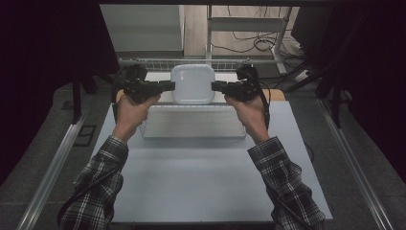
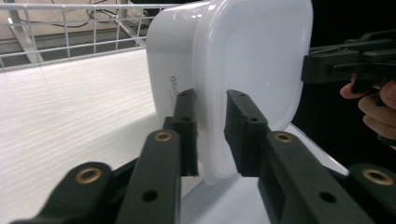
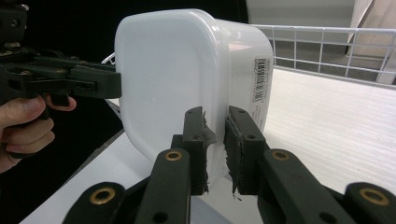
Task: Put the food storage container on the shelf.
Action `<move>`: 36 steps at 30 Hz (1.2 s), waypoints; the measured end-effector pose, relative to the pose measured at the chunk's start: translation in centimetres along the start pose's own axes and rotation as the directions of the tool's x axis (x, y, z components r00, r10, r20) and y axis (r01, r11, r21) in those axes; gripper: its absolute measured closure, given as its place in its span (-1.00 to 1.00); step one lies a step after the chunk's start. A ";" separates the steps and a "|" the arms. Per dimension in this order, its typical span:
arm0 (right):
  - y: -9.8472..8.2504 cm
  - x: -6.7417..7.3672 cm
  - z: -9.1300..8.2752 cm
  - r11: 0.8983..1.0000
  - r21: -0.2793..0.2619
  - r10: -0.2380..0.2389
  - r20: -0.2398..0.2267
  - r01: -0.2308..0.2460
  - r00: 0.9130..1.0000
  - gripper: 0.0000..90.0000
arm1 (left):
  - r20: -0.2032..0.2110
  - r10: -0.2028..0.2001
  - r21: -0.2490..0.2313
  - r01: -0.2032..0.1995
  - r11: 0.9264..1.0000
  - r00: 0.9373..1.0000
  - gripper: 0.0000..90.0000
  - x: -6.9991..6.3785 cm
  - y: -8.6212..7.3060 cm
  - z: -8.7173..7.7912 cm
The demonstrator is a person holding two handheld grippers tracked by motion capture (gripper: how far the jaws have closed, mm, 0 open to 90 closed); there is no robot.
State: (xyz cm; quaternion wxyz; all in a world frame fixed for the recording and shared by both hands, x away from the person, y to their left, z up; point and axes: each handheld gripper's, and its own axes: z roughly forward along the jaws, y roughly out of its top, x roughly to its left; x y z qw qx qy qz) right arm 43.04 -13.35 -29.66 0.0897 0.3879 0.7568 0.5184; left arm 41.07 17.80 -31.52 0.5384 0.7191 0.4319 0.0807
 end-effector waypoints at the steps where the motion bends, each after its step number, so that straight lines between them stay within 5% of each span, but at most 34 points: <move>1: 0.1 0.0 0.0 1.000 0.002 0.001 0.002 -0.001 1.000 0.71 | 0.002 -0.001 0.000 0.001 1.000 1.000 0.59 0.0 0.0 0.0; 11: 0.4 -0.6 0.7 1.000 0.006 0.014 0.008 -0.014 1.000 0.48 | -0.004 0.019 -0.010 -0.019 1.000 1.000 0.26 -0.3 0.0 1.0; 24: 0.9 -1.7 2.2 0.998 0.033 0.056 0.020 -0.056 0.998 0.28 | -0.009 -0.032 -0.011 0.031 0.999 0.999 0.25 0.6 0.1 2.3; 36: 1.5 -1.6 3.0 1.000 0.000 0.031 0.140 -0.031 0.990 0.05 | -0.103 -0.013 -0.059 0.006 0.998 0.995 -0.06 1.0 0.7 3.1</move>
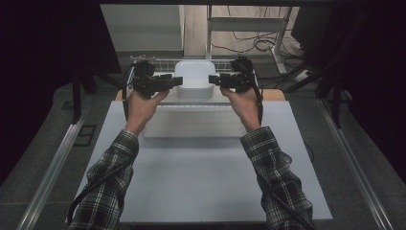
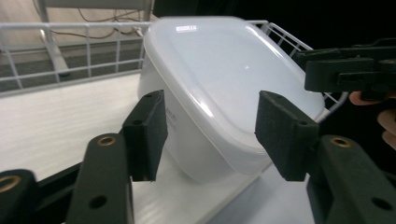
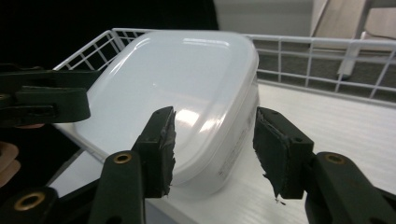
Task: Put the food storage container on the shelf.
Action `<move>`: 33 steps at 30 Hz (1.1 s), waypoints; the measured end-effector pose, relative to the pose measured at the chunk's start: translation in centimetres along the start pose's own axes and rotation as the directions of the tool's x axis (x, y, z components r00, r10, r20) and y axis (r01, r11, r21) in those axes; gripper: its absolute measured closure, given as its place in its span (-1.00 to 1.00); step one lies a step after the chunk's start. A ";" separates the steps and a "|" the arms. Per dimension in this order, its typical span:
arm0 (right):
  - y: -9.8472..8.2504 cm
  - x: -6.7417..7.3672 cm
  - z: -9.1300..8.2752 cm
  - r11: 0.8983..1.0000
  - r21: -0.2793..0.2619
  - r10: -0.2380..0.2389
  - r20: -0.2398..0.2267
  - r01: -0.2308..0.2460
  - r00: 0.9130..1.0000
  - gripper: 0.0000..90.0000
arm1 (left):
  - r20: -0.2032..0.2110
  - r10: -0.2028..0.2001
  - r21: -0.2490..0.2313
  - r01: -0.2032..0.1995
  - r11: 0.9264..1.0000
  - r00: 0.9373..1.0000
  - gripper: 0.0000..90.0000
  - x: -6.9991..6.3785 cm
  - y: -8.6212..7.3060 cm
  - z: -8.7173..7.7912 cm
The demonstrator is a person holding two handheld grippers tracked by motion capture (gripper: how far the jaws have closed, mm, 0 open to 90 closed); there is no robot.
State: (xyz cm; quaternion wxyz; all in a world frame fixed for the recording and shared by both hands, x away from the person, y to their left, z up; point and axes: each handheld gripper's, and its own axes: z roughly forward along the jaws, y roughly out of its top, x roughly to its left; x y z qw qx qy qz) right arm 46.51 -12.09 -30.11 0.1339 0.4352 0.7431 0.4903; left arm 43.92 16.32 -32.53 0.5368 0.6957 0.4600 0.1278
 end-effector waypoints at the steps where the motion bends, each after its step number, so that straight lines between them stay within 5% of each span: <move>1: 0.1 0.0 0.1 1.000 -0.004 -0.013 0.015 0.013 1.000 0.05 | -0.013 0.005 -0.003 -0.005 1.000 1.000 -0.10 0.0 0.1 0.1; 7: 0.5 0.4 0.4 0.999 0.001 -0.053 0.073 0.053 0.996 -0.07 | -0.075 0.060 -0.007 -0.061 0.998 0.995 -0.37 -0.1 0.3 0.1; 15: -0.1 -0.2 -0.3 0.995 -0.035 -0.091 0.012 0.091 0.996 -0.62 | 0.068 0.020 0.014 -0.021 1.000 0.997 -0.66 0.6 -0.6 -0.6; 25: -2.0 0.3 -1.1 0.982 -0.039 -0.183 0.004 0.183 0.983 -0.93 | 0.129 0.049 0.017 -0.051 0.999 0.991 -0.84 0.2 -2.1 -1.7; 33: -3.1 0.4 -1.3 0.981 -0.038 -0.189 -0.023 0.188 0.982 -0.95 | 0.141 0.084 0.005 -0.086 0.996 0.986 -0.84 0.1 -3.3 -2.2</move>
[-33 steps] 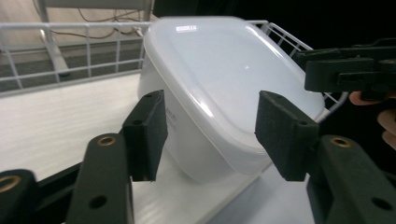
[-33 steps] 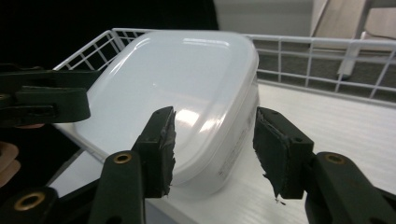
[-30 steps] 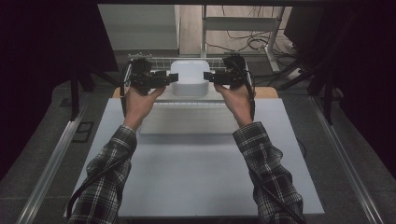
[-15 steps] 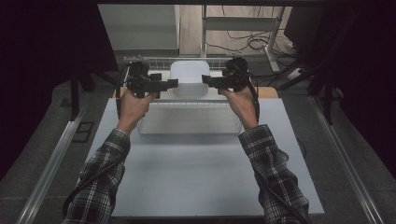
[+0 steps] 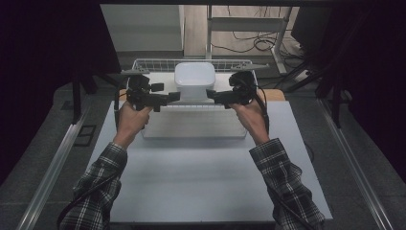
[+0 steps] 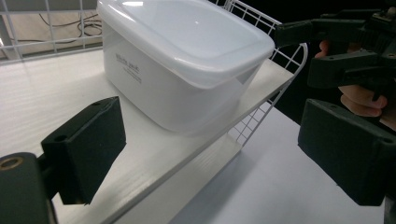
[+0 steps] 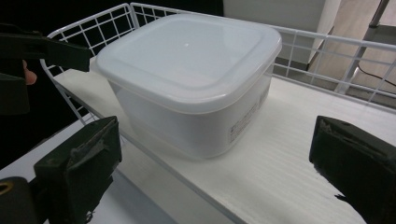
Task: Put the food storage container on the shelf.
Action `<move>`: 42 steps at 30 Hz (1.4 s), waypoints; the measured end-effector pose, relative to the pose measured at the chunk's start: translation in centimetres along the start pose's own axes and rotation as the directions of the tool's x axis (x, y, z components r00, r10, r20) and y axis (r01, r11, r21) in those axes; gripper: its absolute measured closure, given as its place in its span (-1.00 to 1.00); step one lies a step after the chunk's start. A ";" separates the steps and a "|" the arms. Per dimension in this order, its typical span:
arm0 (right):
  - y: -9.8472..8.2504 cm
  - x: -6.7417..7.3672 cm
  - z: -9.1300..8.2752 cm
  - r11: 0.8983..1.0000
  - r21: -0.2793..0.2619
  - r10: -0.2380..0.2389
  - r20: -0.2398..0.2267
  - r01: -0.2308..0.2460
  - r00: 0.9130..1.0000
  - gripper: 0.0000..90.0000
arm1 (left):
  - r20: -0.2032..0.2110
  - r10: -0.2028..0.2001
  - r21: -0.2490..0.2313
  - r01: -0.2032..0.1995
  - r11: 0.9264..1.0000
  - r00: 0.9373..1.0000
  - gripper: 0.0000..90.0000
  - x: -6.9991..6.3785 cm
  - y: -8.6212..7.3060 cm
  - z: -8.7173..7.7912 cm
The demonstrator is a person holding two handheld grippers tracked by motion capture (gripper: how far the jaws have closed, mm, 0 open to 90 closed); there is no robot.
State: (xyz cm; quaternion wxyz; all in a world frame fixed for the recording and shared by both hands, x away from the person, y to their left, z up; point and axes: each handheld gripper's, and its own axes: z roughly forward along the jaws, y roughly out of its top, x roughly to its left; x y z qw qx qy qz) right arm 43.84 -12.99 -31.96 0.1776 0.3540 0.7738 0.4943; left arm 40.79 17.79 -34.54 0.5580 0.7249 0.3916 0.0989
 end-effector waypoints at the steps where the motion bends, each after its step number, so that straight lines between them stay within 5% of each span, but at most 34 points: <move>1: -0.1 0.0 0.0 1.000 0.000 0.001 -0.001 -0.001 1.000 -0.95 | 0.000 0.005 -0.003 -0.005 1.000 1.000 -0.84 -0.1 -0.2 0.0; 7: -0.9 0.4 -0.2 1.000 0.009 -0.010 -0.029 0.010 1.000 -0.95 | -0.007 0.068 -0.032 -0.069 0.997 0.998 -0.84 -1.0 -1.2 -0.4; 12: -1.3 0.9 -0.6 1.000 0.002 -0.021 -0.045 0.021 0.999 -0.95 | 0.014 0.084 -0.043 -0.083 0.996 0.996 -0.84 -1.9 -1.9 -0.7; 21: -2.4 1.6 -1.3 0.999 0.005 -0.044 -0.076 0.044 0.996 -0.95 | 0.044 0.141 0.026 -0.142 0.990 0.989 -0.93 -3.1 -3.9 -0.3; 42: -5.9 3.7 -2.4 0.996 0.024 -0.080 -0.138 0.084 0.987 -0.97 | 0.096 0.115 0.096 -0.124 0.988 0.989 -0.96 -4.5 -8.6 -0.1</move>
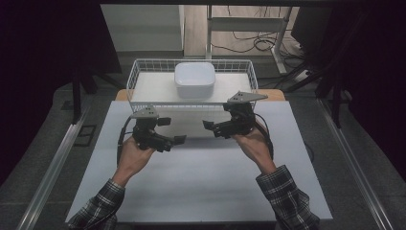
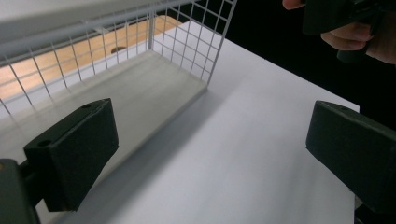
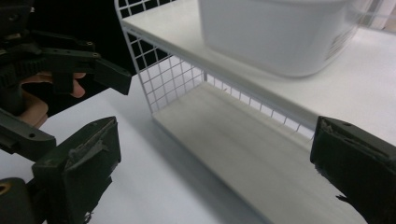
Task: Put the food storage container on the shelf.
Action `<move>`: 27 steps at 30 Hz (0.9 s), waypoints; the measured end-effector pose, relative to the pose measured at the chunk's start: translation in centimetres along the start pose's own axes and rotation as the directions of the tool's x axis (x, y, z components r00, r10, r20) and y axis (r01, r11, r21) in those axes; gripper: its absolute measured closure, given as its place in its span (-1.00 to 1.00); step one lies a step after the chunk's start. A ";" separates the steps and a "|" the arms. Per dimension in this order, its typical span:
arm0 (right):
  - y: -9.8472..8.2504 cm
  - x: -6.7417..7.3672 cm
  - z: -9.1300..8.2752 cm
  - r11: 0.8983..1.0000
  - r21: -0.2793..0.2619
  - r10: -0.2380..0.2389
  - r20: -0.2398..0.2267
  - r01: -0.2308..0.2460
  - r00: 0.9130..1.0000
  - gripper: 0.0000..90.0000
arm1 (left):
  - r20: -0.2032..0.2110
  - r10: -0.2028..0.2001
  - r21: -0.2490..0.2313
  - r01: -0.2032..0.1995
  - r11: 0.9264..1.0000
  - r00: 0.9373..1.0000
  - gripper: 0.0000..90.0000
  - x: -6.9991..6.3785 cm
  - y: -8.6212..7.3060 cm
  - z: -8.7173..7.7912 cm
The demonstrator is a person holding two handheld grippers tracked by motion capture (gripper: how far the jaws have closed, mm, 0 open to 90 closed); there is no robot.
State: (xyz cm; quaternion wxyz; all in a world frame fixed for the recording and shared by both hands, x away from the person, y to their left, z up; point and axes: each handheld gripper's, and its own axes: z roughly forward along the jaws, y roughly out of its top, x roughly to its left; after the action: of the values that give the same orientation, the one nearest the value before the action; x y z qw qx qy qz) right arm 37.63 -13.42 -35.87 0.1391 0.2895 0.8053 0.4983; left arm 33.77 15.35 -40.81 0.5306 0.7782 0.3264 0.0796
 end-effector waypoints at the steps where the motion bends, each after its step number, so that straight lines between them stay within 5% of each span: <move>1: -0.2 0.1 0.0 1.000 0.003 0.001 -0.005 -0.001 1.000 -0.97 | 0.004 -0.001 0.000 0.001 1.000 1.000 -0.96 0.0 -0.3 0.1; 27: -6.7 1.5 1.0 0.996 0.053 -0.063 -0.033 0.065 0.997 -0.97 | 0.058 0.008 0.005 -0.008 1.000 0.998 -0.93 -1.0 -6.7 2.6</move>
State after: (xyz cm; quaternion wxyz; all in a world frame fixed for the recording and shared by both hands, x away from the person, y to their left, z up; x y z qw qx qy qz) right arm 34.76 -14.00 -42.17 0.1346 0.2596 0.8294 0.4759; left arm 31.37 14.30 -47.58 0.5374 0.7829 0.3080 0.0580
